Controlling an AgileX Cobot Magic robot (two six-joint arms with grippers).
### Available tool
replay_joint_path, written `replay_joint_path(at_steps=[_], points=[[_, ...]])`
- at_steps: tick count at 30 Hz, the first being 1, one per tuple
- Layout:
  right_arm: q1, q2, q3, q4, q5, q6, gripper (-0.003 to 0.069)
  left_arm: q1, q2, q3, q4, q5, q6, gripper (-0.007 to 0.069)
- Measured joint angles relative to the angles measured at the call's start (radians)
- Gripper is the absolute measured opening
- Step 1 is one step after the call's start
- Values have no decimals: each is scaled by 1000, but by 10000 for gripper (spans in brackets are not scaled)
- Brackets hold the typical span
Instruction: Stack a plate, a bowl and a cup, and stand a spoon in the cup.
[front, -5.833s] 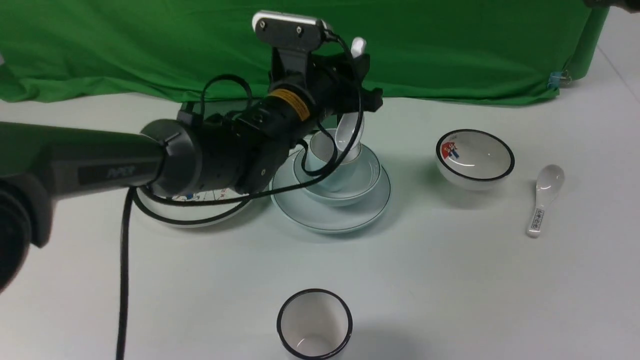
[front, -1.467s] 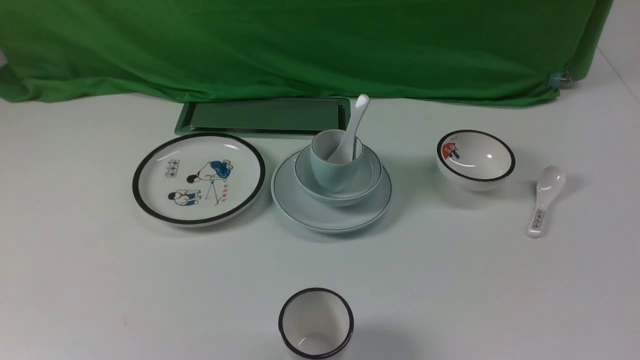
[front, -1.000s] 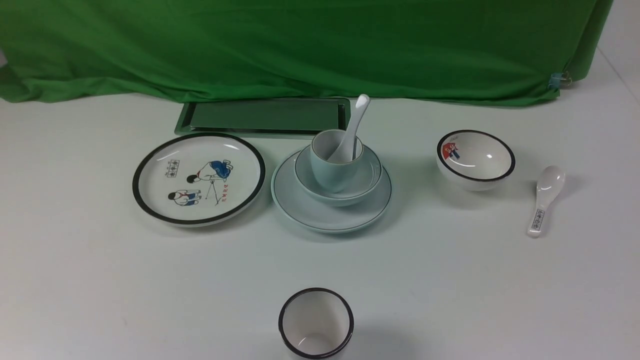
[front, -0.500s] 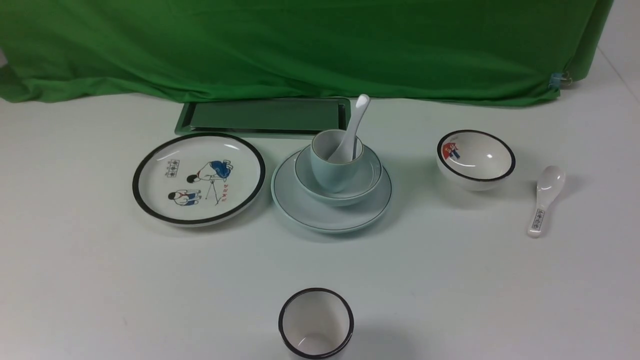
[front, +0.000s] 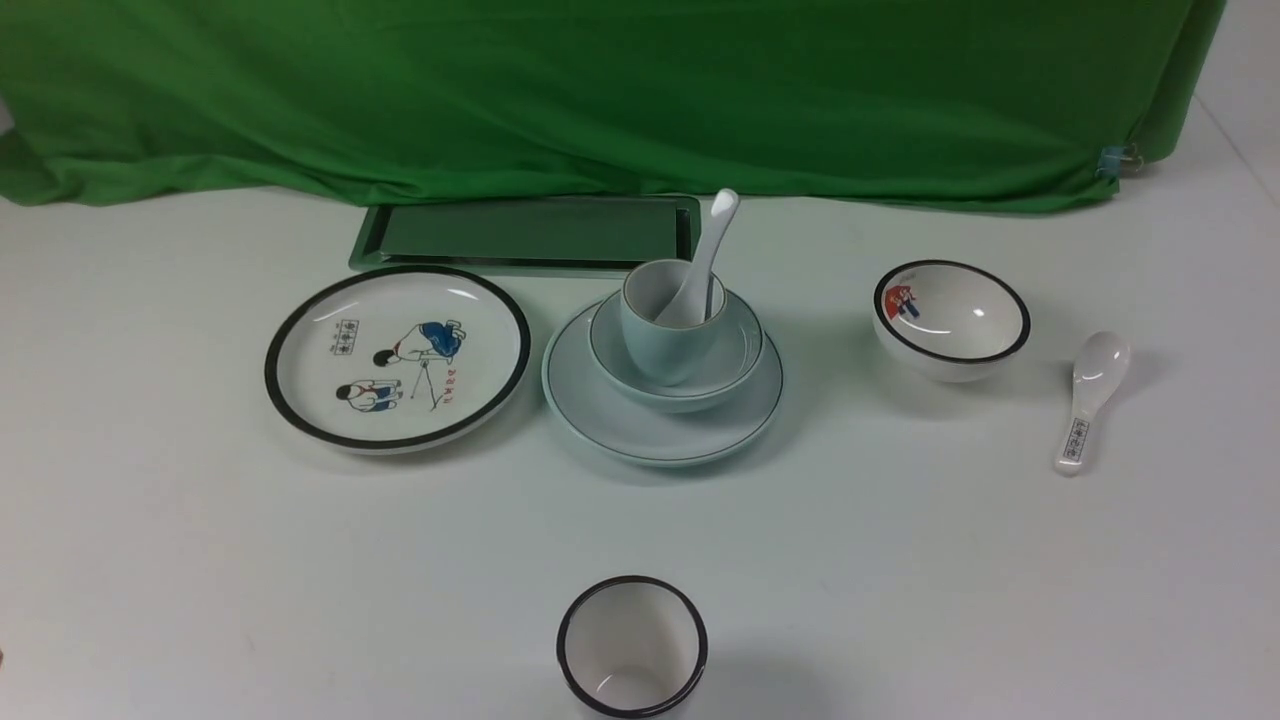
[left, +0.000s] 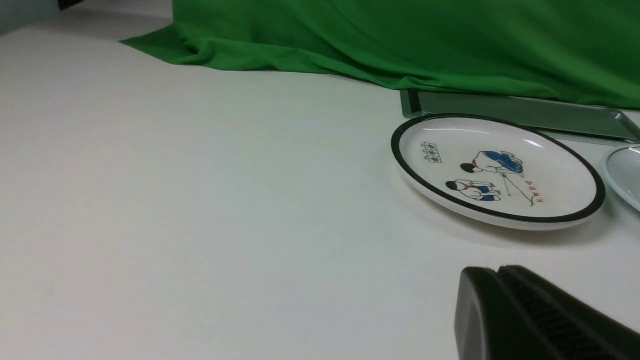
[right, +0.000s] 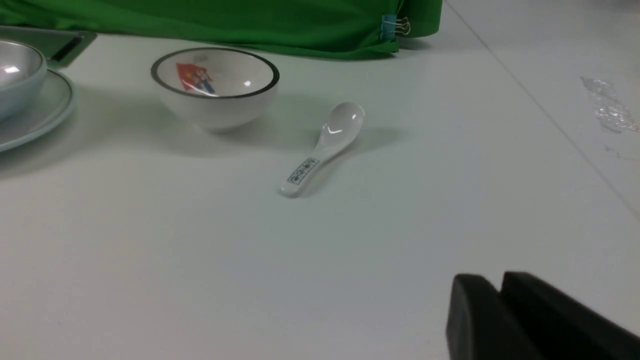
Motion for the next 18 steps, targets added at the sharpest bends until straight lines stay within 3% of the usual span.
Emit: replay_joint_path(at_steps=[18], points=[[0, 0, 0, 0, 0, 0, 167, 1, 0, 0, 23, 0, 0, -29]])
